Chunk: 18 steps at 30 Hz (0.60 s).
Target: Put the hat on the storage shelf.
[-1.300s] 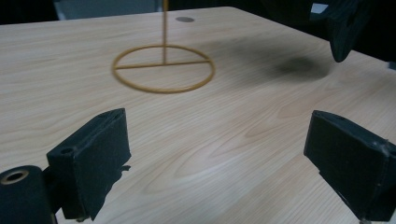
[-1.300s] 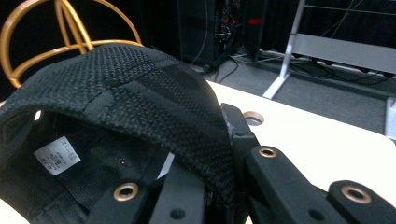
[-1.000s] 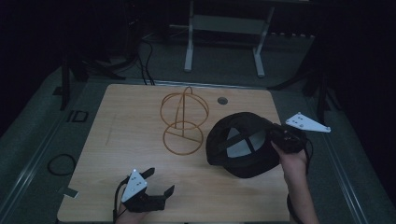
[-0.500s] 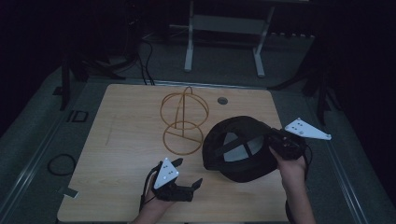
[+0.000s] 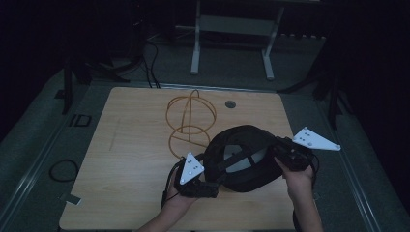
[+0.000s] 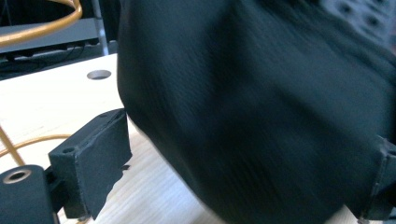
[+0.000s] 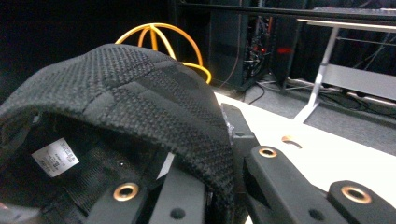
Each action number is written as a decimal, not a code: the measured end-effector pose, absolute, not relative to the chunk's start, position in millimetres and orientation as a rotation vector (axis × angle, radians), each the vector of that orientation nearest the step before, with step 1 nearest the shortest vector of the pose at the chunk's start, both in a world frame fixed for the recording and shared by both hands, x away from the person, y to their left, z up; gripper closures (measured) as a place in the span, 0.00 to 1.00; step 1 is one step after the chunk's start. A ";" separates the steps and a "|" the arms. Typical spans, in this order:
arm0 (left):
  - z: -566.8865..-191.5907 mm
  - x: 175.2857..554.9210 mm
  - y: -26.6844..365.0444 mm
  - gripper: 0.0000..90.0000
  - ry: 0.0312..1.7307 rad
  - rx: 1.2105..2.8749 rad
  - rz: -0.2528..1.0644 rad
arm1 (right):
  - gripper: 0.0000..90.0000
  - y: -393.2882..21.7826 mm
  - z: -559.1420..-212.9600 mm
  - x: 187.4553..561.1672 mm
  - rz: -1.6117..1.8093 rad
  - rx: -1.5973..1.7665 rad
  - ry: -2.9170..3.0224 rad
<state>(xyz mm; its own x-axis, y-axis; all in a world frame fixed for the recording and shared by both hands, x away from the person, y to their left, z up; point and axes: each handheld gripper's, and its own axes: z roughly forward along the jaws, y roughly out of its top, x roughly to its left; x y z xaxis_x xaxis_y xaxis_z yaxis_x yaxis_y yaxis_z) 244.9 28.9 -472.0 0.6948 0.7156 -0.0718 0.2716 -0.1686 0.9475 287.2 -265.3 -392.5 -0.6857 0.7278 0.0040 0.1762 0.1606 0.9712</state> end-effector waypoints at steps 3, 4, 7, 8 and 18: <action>-467.3 247.0 26.8 0.12 0.789 1.744 0.488 | 0.98 -265.7 -392.3 283.3 1.567 0.840 1.981; -465.9 247.4 26.2 0.13 0.779 1.740 0.481 | 0.98 -265.8 -392.1 282.0 1.572 0.836 1.983; -463.0 247.2 23.5 0.23 0.754 1.743 0.502 | 0.98 -266.1 -391.9 278.5 1.579 0.828 1.983; -462.6 246.9 22.4 0.29 0.751 1.746 0.510 | 0.98 -265.9 -392.5 277.2 1.584 0.826 1.984; -460.7 244.9 25.3 0.98 0.798 1.720 0.642 | 0.98 -261.9 -409.7 266.1 1.570 0.839 2.001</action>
